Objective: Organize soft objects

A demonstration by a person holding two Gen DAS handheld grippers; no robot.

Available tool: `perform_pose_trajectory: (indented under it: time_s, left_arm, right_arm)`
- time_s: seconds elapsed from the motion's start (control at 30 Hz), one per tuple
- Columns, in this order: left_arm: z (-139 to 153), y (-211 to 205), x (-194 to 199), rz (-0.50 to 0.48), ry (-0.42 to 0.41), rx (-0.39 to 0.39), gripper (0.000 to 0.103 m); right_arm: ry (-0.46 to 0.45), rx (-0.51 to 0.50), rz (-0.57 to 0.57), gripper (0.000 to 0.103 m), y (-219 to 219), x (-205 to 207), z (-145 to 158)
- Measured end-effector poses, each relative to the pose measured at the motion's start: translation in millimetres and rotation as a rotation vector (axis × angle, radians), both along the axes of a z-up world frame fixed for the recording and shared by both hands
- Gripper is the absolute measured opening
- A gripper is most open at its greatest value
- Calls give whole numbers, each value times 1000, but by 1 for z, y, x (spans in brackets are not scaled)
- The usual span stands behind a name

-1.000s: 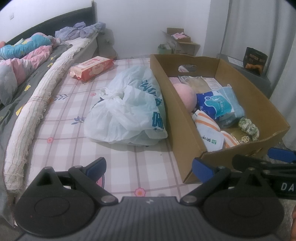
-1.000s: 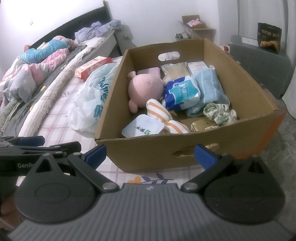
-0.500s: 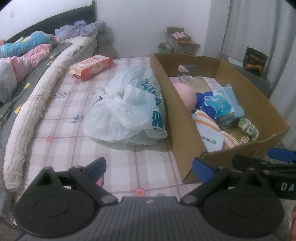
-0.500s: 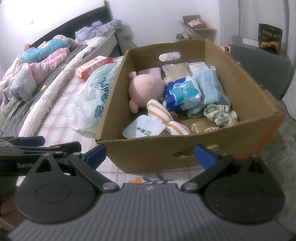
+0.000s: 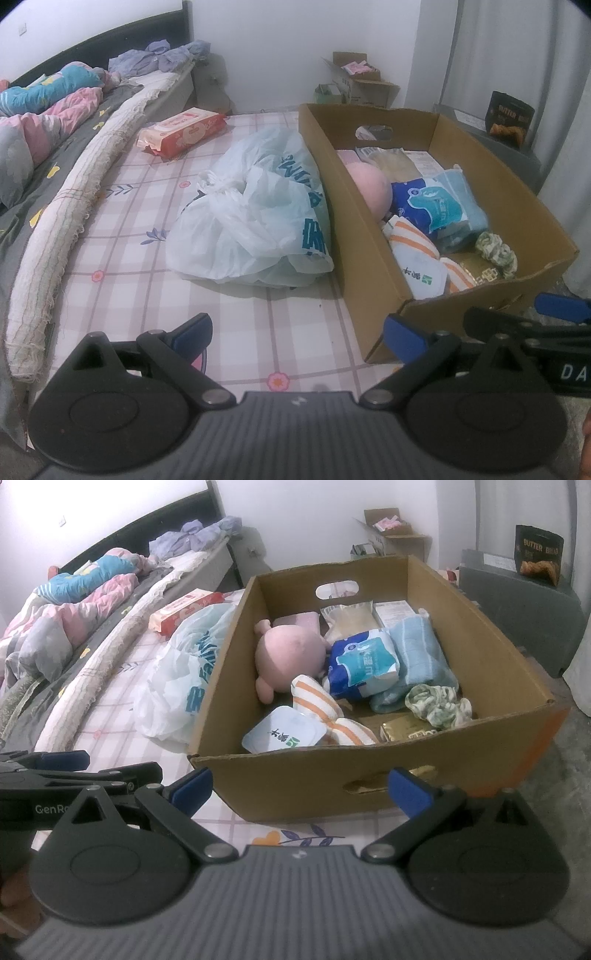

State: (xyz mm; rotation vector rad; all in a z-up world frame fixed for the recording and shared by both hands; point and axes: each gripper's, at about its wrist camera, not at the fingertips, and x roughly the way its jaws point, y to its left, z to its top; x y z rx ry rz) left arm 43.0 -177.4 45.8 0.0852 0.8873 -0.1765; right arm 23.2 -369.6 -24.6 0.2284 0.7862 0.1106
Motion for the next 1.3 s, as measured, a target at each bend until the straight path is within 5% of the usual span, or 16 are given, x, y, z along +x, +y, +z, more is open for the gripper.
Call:
perform_pose_trajectory:
  time_s: [1.3]
  left_arm:
    - [-5,-1,3,1,15,3,100]
  right_arm:
    - [13,-3,8,102,-3,2,-3]
